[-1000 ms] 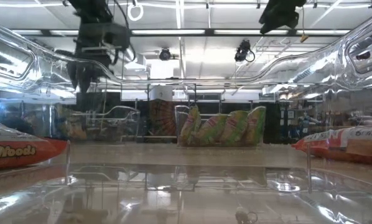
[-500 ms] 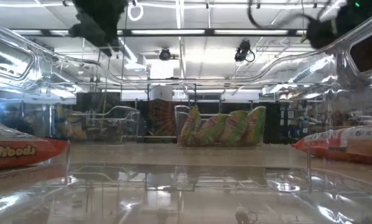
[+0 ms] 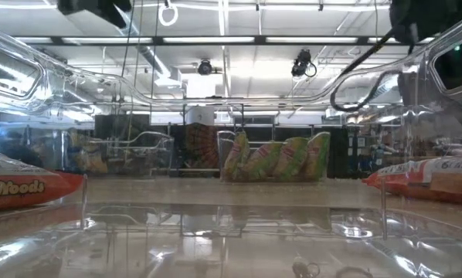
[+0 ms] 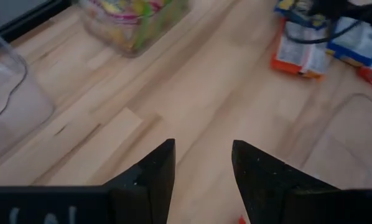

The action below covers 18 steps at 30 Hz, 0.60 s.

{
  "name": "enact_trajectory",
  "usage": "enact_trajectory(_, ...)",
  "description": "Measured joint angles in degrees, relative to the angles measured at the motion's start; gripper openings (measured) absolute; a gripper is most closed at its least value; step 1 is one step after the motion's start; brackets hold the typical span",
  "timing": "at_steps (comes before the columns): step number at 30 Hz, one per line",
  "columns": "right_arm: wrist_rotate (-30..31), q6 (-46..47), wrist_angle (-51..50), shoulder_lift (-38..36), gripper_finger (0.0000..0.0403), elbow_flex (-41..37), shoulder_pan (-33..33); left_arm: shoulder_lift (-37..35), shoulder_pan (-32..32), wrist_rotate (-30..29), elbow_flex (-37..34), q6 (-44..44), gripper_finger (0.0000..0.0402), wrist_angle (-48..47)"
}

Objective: Sort Maruchan noodles
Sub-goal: Put the blue noodle pack into the top left transparent bin

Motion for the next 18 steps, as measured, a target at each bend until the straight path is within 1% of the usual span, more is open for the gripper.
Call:
enact_trajectory(3, -0.42, 1.95, 5.54, 2.21, 0.0185, -1.58, 0.57, 0.0, -3.54, -3.53, 0.0, -1.67, 0.0164, 0.03)
enact_trajectory(6, 1.03, 4.54, 5.13, 4.61, 0.0178, -1.78, 1.17, 0.0, -6.15, -7.78, 0.0, -3.99, 0.0164, 0.01)
enact_trajectory(9, 1.44, 4.91, 4.89, 6.14, 0.0155, -1.65, 1.17, 0.0, -8.02, -11.77, 0.0, -5.54, 0.0164, 0.01)
enact_trajectory(12, 1.44, 3.69, 4.31, 6.87, 0.0109, -1.54, 0.98, 0.0, -8.36, -13.02, 0.0, -5.41, 0.0164, 0.33)
enact_trajectory(14, 2.0, 3.55, 3.75, 6.78, 0.0064, -1.56, 0.98, 0.0, -8.29, -13.99, -0.02, -4.22, 0.0164, 0.93)
enact_trajectory(16, 3.79, 3.31, 3.6, 5.76, 0.0021, -1.56, 0.99, -0.06, -8.3, -14.95, -0.02, -3.13, 0.0164, 1.85)
enact_trajectory(17, 4.96, 2.92, 2.69, 4.96, 0.0012, -0.93, 0.98, -0.3, -8.32, -15.05, -0.05, -2.8, 0.0164, 2.51)
enact_trajectory(18, 6.23, 2.8, 0.91, 3.7, 0.0011, 0.31, 0.93, -0.77, -8.35, -15.08, -0.07, -2.51, 0.0165, 3.28)
